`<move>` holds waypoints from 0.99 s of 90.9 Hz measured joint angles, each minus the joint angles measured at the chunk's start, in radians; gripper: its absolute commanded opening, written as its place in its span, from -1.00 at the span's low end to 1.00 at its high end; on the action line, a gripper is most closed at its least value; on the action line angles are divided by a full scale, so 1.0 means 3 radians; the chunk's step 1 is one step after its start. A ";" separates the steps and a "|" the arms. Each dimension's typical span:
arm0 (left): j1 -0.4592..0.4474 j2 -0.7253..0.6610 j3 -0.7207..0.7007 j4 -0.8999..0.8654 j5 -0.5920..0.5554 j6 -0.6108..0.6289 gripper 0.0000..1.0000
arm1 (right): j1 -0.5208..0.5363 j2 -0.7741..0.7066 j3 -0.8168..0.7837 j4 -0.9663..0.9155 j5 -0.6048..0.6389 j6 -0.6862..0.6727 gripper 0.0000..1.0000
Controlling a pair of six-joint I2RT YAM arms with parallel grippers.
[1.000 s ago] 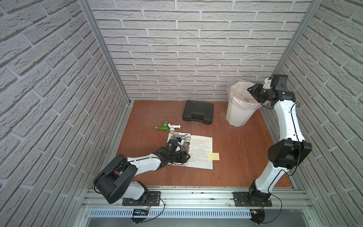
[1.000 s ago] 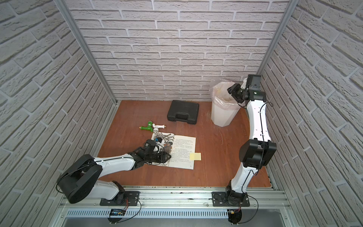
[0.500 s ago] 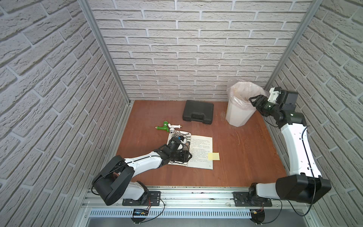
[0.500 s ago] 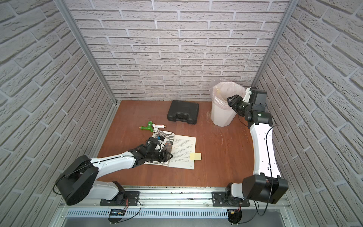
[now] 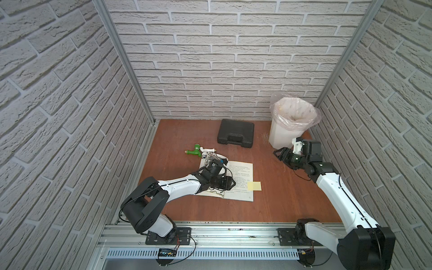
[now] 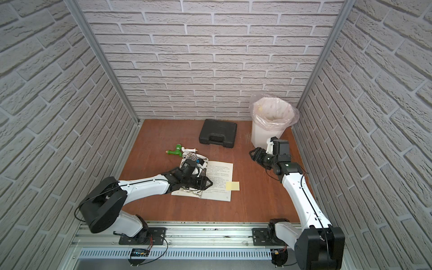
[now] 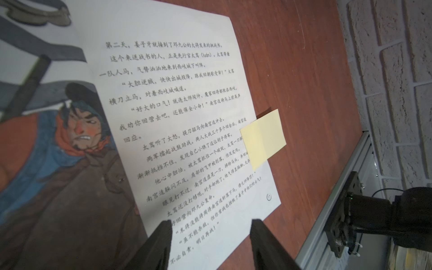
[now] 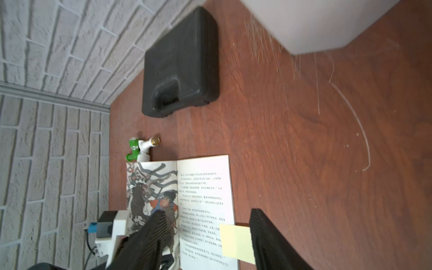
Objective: Peel off the used sticky note
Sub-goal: Tear off the note from the book.
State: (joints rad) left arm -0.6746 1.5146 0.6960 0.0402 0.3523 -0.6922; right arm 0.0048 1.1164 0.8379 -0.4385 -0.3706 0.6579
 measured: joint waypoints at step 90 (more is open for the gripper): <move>-0.0215 0.0478 0.0121 0.0304 0.0071 -0.0118 0.16 | 0.0734 0.0423 -0.1410 0.0912 -0.0456 0.0151 0.18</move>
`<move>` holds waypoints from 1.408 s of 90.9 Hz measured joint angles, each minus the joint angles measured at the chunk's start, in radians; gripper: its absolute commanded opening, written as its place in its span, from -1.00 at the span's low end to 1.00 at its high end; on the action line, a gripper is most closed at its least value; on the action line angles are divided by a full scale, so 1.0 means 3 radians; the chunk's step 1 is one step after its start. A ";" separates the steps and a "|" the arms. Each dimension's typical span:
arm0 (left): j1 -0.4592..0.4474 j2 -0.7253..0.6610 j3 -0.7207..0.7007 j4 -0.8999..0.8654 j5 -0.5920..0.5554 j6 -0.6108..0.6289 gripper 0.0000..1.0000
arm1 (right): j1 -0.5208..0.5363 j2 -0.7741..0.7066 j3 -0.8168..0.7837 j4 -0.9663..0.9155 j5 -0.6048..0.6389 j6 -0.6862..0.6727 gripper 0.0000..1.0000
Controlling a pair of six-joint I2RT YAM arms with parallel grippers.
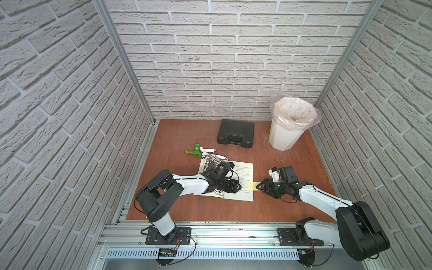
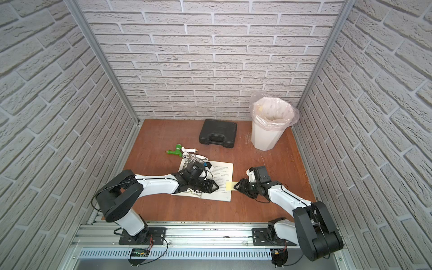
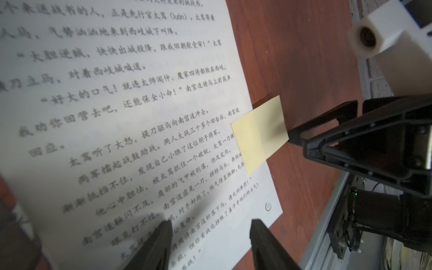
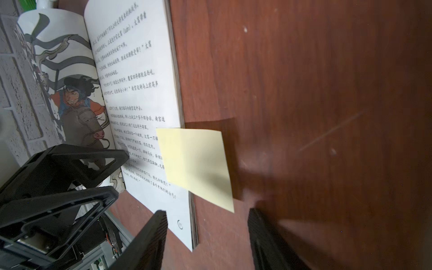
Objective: Peel off the used sticky note
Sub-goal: Tear off the note from the book.
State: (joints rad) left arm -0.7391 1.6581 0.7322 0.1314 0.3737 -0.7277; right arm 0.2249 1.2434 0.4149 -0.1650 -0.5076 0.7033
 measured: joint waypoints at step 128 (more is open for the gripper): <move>0.0000 0.0018 -0.0211 0.0411 -0.0003 -0.0058 0.10 | 0.0088 0.0415 -0.0528 0.2027 -0.0238 0.1592 -0.94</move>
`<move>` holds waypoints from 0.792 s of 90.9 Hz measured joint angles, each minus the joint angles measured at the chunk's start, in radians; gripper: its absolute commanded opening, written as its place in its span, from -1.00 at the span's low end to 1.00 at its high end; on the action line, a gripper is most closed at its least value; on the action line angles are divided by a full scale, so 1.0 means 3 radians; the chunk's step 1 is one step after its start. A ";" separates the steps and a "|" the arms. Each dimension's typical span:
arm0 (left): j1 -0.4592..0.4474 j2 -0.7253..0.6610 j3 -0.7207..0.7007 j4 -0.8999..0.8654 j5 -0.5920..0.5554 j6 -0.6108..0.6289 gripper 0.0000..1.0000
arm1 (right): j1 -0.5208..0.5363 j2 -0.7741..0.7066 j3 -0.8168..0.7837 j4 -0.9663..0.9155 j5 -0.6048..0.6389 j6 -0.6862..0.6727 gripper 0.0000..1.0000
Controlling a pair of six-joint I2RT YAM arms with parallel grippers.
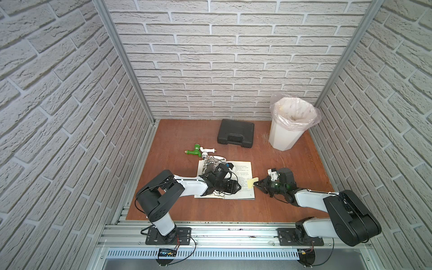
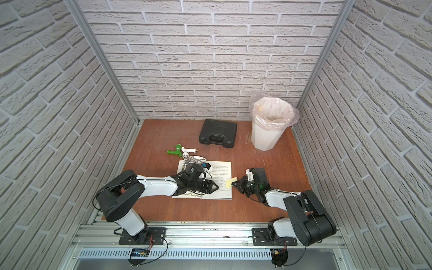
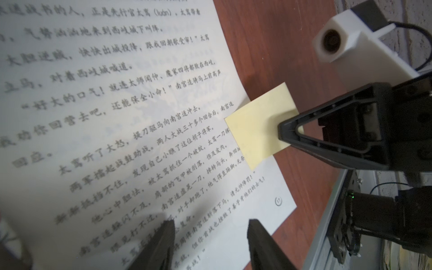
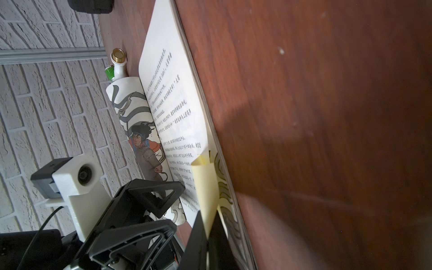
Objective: Peel off the used sticky note
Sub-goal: Tear off the note from the book.
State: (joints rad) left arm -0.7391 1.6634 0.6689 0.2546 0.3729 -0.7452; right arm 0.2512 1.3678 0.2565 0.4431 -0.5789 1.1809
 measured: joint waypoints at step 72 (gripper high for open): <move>0.0000 -0.0008 -0.0065 0.0127 -0.0010 0.0000 0.10 | -0.0001 -0.0514 -0.0022 -0.0132 0.0387 0.0354 -0.94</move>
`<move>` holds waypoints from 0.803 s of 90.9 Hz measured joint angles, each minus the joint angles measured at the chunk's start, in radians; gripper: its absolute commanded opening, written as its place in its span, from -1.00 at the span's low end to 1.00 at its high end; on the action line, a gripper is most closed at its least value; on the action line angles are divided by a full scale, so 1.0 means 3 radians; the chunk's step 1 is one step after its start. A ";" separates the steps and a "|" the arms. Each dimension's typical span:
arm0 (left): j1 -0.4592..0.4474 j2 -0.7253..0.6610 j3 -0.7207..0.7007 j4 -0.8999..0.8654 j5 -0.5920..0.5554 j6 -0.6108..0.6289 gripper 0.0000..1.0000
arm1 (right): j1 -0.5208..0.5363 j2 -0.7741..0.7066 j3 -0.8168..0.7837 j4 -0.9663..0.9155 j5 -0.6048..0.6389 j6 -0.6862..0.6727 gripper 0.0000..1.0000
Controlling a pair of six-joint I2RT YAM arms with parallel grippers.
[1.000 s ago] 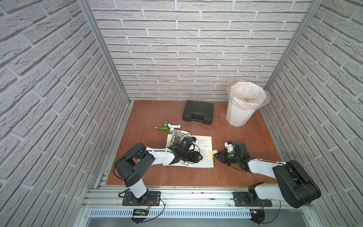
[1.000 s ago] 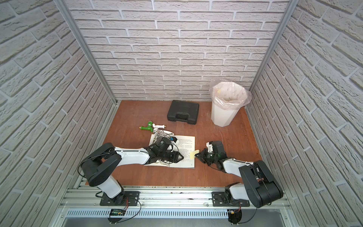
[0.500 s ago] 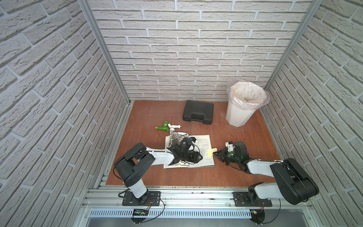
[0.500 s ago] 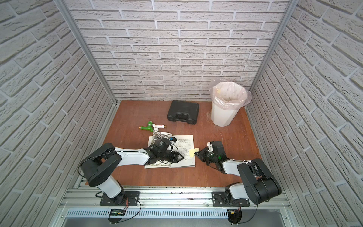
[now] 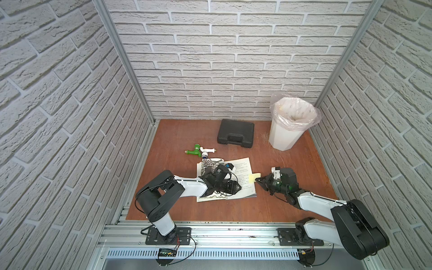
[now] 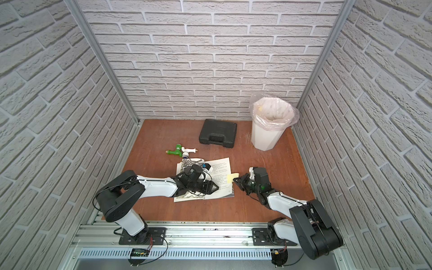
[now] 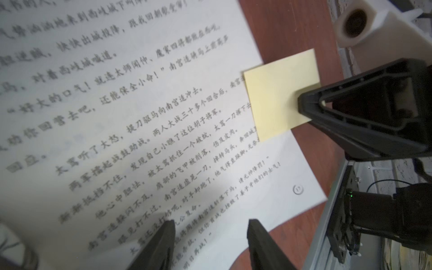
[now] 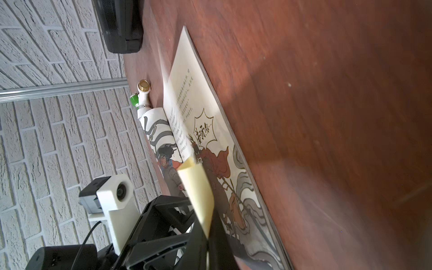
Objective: Peel off the used sticky note
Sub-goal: Tear off the note from the book.
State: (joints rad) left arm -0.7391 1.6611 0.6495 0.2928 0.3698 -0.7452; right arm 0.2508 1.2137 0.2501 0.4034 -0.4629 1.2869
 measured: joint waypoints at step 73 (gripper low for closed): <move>0.0003 -0.0051 0.0000 -0.0080 0.0003 0.0001 0.18 | -0.0051 -0.0792 0.1677 -0.1938 0.0262 -0.0931 -0.94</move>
State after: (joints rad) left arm -0.7383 1.6459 0.6495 0.2687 0.3706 -0.7448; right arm 0.2356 0.9760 0.7532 -0.1780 -0.3843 1.0077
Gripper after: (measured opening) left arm 0.584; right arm 0.076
